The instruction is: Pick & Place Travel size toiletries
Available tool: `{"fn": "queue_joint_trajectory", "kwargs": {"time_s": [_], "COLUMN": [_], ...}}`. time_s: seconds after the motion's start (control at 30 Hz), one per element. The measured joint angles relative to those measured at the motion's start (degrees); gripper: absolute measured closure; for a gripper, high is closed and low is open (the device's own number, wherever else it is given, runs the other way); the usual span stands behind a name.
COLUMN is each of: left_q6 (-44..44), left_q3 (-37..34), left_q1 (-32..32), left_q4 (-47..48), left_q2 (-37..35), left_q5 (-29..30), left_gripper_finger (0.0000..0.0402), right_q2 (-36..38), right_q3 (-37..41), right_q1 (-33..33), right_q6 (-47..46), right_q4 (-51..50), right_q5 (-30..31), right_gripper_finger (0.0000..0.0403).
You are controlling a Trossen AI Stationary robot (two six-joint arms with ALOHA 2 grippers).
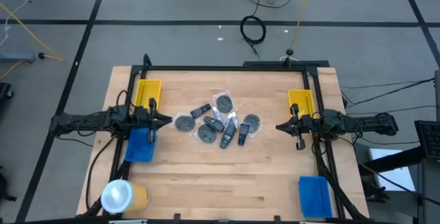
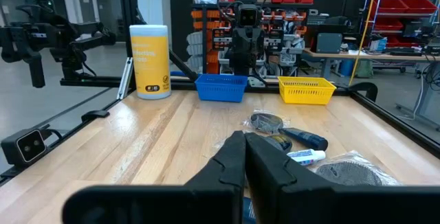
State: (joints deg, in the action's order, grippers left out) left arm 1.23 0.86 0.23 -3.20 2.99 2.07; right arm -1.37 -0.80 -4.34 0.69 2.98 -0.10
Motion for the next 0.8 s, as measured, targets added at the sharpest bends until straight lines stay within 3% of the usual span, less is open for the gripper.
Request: {"fn": "queue_joint_trajectory", "kwargs": {"time_s": [0.63, 0.8], "left_q6": [0.00, 0.00], "left_q3": [0.00, 0.00], "left_q1": [0.02, 0.02], "left_q4": [0.00, 0.00], "left_q2": [-0.01, 0.02], "left_q5": [0.01, 0.00], "left_gripper_finger": [0.0364, 0.0364], "right_q2": [0.00, -0.31], "right_q3": [-0.02, 0.00], "right_q1": [0.00, 0.01], "right_q6": [-0.23, -6.53], "right_q4": [2.65, 4.58], "right_q5": [0.00, 0.08], "right_gripper_finger": [0.0399, 0.0399]}}
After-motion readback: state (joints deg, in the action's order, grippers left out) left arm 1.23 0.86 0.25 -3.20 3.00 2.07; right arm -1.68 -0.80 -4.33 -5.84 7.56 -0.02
